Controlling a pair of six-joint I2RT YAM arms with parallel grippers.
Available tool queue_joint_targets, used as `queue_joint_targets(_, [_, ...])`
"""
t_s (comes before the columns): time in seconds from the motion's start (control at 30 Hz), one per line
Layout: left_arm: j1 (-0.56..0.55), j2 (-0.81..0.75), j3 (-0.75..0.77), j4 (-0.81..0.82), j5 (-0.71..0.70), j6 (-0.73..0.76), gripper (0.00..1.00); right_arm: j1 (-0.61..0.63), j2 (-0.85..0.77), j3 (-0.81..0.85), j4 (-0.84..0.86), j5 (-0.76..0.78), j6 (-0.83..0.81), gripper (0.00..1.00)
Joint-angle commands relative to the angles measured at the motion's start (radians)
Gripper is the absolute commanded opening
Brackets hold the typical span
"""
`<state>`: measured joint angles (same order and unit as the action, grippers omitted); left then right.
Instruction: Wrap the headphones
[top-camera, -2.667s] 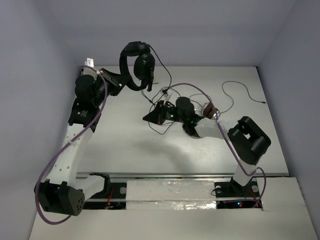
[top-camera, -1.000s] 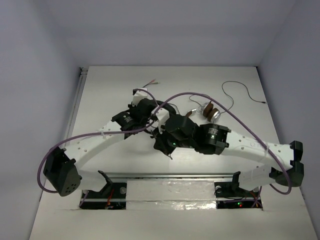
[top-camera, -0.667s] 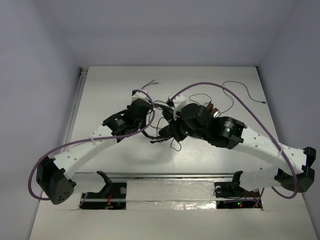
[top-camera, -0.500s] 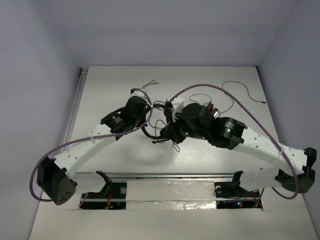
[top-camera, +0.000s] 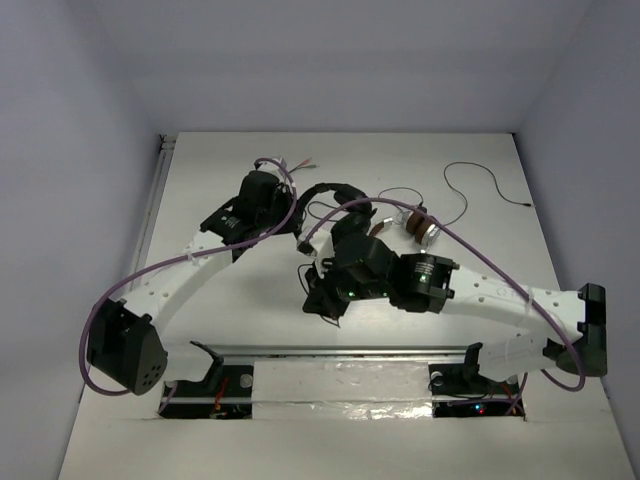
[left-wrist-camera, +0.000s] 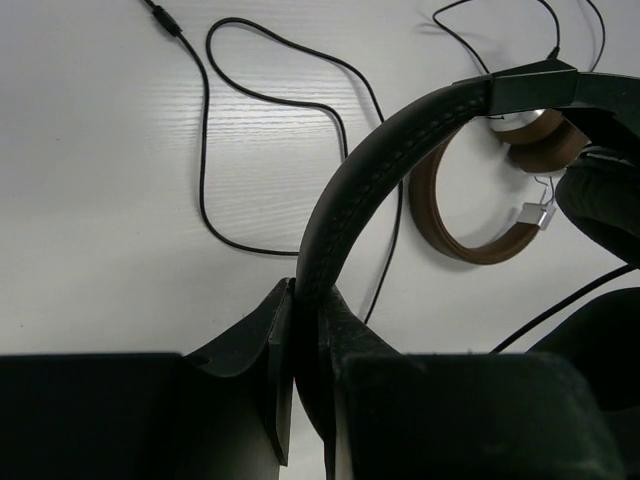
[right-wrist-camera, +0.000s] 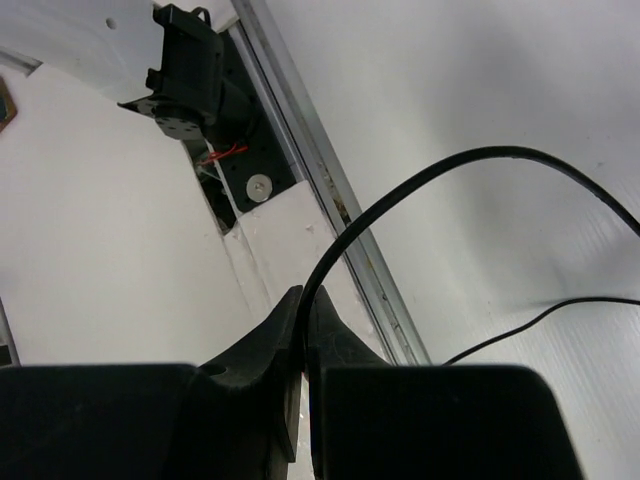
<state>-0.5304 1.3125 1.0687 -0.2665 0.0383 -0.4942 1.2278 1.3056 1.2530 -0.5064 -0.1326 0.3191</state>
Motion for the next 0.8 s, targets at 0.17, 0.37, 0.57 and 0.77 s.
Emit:
queue_joint_targets(0.17, [-0.01, -0.041, 0.004, 0.108, 0.044, -0.029, 0.0, 0.021, 0.106, 0.028, 0.115, -0.131, -0.002, 0.0])
queue_joint_targets(0.37, [-0.01, -0.021, 0.034, 0.124, 0.121, -0.029, 0.0, 0.021, 0.106, -0.024, 0.155, -0.09, 0.014, 0.0])
queue_joint_targets(0.57, [-0.01, -0.071, -0.077, 0.089, 0.123, 0.005, 0.0, 0.021, 0.037, -0.033, 0.131, 0.1, -0.014, 0.0])
queue_joint_targets(0.77, [-0.031, -0.125, -0.185, 0.053, 0.081, 0.016, 0.0, -0.03, 0.014, -0.024, 0.108, 0.156, -0.029, 0.0])
